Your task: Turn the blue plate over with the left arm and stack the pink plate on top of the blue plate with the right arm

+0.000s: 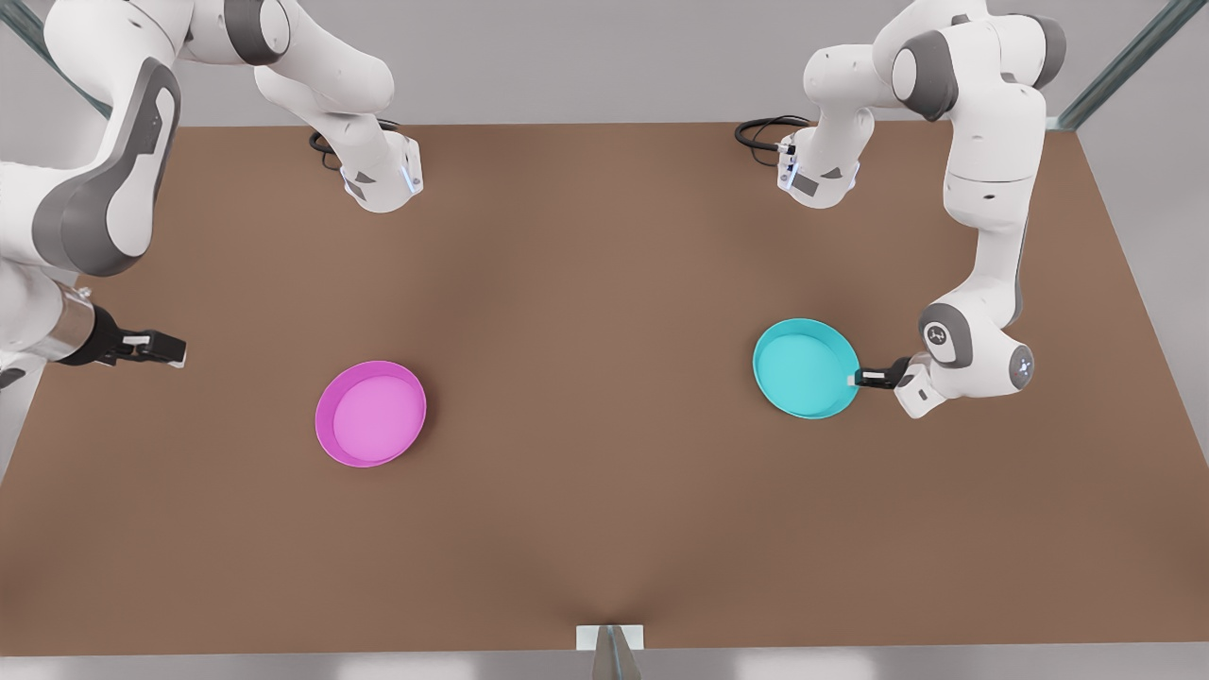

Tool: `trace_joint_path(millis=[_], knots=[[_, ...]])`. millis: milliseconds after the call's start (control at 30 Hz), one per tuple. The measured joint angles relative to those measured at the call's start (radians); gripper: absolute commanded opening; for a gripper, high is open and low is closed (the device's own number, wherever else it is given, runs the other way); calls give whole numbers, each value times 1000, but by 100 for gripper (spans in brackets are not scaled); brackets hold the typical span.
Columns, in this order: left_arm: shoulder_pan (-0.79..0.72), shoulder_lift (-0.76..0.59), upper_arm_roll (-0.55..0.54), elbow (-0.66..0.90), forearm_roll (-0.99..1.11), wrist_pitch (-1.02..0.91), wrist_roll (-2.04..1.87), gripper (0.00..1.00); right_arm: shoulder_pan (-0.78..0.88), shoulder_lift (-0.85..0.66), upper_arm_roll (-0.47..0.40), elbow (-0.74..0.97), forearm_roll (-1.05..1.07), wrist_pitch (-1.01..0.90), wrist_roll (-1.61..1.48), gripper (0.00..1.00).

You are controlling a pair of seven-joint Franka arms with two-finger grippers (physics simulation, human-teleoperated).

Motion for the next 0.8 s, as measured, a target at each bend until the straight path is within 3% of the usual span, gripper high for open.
trace_joint_path(millis=[200,300,800], knots=[[0,0,1,0,1,-8,56,30,0,1,0,0,-1,1,1,100],[0,2,1,0,2,-3,69,37,0,-1,0,0,0,-1,0,100],[-16,30,0,0,-19,43,62,35,-2,1,-1,0,9,13,0,100]])
